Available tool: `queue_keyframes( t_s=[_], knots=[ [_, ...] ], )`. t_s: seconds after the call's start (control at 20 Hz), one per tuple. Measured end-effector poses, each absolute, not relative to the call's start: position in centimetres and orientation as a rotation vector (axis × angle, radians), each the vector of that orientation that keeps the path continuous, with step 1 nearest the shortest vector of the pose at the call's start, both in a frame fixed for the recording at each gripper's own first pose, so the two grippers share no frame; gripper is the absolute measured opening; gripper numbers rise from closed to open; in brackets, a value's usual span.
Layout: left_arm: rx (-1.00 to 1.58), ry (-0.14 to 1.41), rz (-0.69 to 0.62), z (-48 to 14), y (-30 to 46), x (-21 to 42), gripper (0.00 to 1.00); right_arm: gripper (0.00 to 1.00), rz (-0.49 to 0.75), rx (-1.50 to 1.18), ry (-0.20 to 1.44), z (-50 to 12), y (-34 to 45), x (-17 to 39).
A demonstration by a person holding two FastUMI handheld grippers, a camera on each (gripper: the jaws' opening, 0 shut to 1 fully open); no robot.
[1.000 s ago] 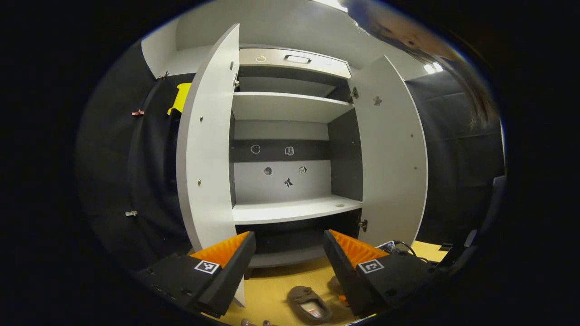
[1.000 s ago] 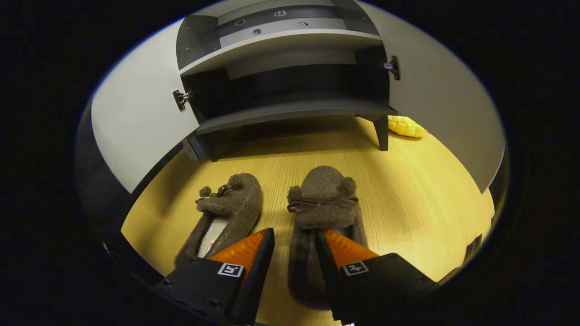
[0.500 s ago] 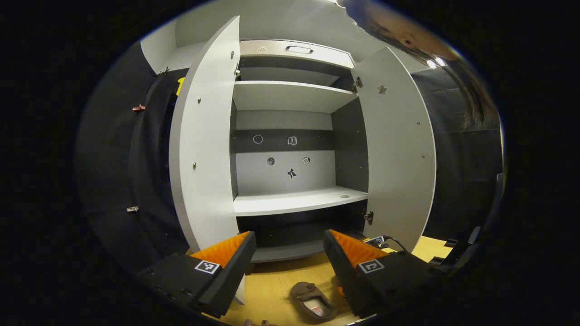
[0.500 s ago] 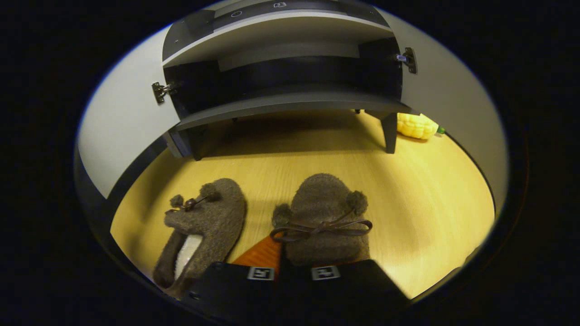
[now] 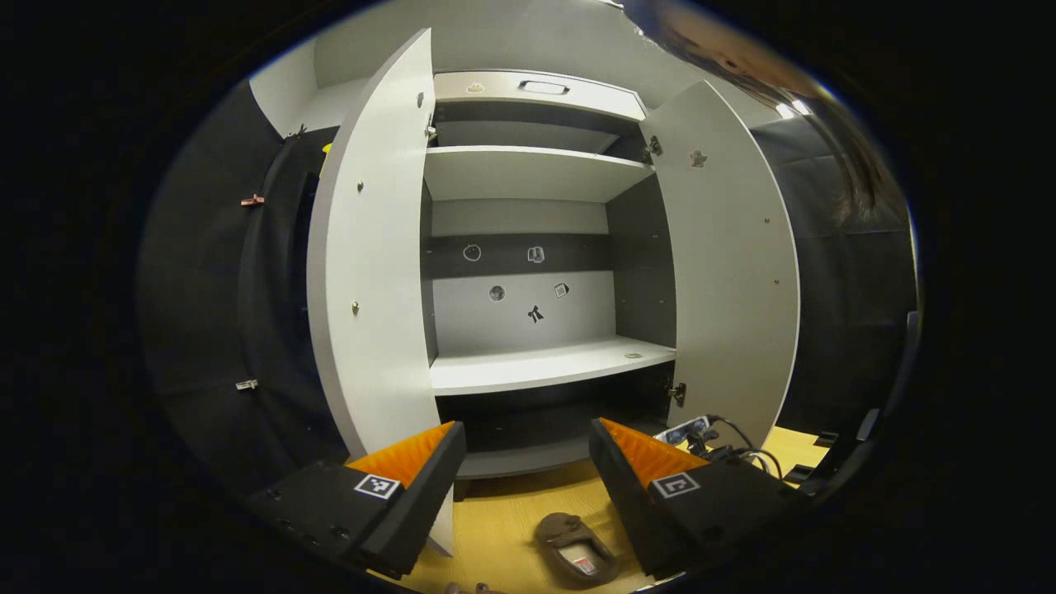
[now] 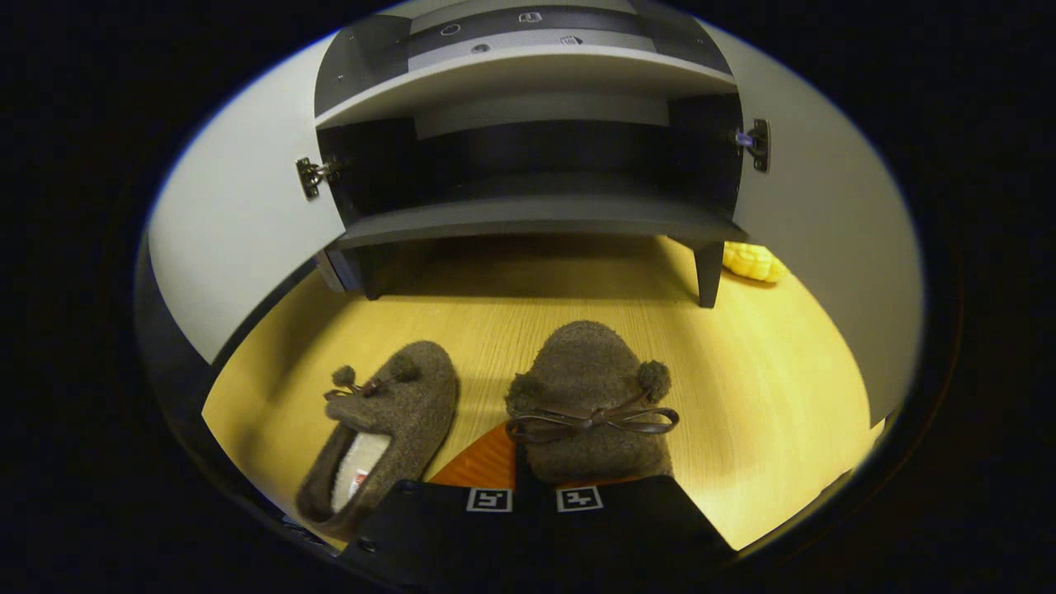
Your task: Grab one shoe with the right hand and put it into the shoe cabinet, grab the other shoe with the left hand and put it into the shoe cabinet; then close the right door with the right hand and the left door with the left hand.
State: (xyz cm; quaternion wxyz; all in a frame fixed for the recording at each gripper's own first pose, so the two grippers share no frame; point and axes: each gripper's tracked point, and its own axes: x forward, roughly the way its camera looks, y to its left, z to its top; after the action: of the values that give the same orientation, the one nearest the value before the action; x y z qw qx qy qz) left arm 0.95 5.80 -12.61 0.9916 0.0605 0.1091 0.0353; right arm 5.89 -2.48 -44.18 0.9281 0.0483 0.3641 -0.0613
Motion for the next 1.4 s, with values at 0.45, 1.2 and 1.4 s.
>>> queue_keyframes(
  t_s=[0.45, 1.2, 1.4],
  knots=[
    [0.057, 0.165, -0.011, -9.3, 3.2, -0.9, 0.95, 0.05, -0.138, 0.084, 0.414, -22.4, -3.8, 12.3],
    [0.027, 0.162, 0.034, -8.2, 3.9, -0.2, 0.95, 0.05, -0.176, -0.015, 0.228, -6.5, -7.8, 32.0],
    [0.091, 0.175, 0.065, -8.3, 4.6, 0.7, 0.95, 0.04, -0.205, 0.004, 0.269, -7.3, -10.0, 37.2]
  ],
)
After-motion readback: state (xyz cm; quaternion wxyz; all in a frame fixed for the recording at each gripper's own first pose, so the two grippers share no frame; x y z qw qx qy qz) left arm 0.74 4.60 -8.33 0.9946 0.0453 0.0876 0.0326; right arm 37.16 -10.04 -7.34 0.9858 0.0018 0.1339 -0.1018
